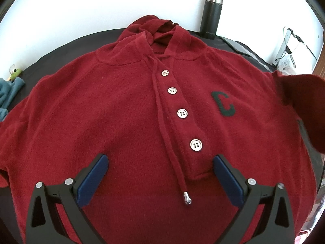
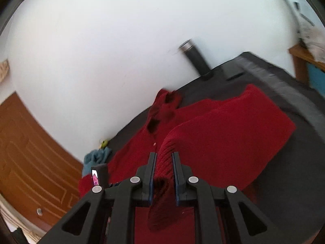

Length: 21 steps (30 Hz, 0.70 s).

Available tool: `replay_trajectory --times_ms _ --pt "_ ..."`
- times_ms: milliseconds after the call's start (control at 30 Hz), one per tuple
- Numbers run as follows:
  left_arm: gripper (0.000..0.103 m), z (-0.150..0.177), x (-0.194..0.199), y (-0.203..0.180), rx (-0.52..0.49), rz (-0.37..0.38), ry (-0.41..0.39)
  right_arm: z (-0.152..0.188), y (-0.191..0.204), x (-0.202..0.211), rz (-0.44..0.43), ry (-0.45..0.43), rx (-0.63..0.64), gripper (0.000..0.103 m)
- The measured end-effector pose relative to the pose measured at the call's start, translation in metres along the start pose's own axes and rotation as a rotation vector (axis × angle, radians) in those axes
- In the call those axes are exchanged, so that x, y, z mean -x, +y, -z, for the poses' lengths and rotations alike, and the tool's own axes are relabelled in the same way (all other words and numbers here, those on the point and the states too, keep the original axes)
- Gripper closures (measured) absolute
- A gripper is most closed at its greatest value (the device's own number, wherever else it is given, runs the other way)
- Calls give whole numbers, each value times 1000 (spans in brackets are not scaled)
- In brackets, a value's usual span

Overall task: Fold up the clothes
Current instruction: 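Grasp the sweater sleeve cuff with the right tool and lift it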

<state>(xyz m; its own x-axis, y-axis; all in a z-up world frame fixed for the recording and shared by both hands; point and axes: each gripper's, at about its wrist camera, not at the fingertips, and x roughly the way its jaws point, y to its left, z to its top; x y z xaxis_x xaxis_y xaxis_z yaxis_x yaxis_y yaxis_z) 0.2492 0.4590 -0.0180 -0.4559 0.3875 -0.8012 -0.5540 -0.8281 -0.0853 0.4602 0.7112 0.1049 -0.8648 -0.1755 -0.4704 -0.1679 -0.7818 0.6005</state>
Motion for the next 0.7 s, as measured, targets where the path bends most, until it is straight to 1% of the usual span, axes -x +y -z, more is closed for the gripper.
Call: replay_trajectory --times_ms 100,300,333,433,467,500,533,600,700 --pt "0 0 2 4 20 23 -6 2 7 -34 -9 56 4 87" --pt "0 0 7 12 71 71 -18 10 13 -85 86 128 111 86" --pt "0 0 7 13 77 77 -19 11 10 -92 94 142 116 84" --pt "0 -1 7 15 92 95 -22 14 -1 -108 103 177 110 67" --pt "0 0 8 16 97 102 -23 15 -5 -110 101 175 101 45" --pt "0 0 8 16 100 108 -25 15 -7 -109 99 161 99 29" --pt "0 0 8 17 103 113 -26 15 -9 -106 97 144 101 27" --pt "0 0 9 16 106 126 -28 14 -8 -99 90 111 108 26" --pt "0 0 9 16 106 162 -31 5 -10 -91 113 59 97 26"
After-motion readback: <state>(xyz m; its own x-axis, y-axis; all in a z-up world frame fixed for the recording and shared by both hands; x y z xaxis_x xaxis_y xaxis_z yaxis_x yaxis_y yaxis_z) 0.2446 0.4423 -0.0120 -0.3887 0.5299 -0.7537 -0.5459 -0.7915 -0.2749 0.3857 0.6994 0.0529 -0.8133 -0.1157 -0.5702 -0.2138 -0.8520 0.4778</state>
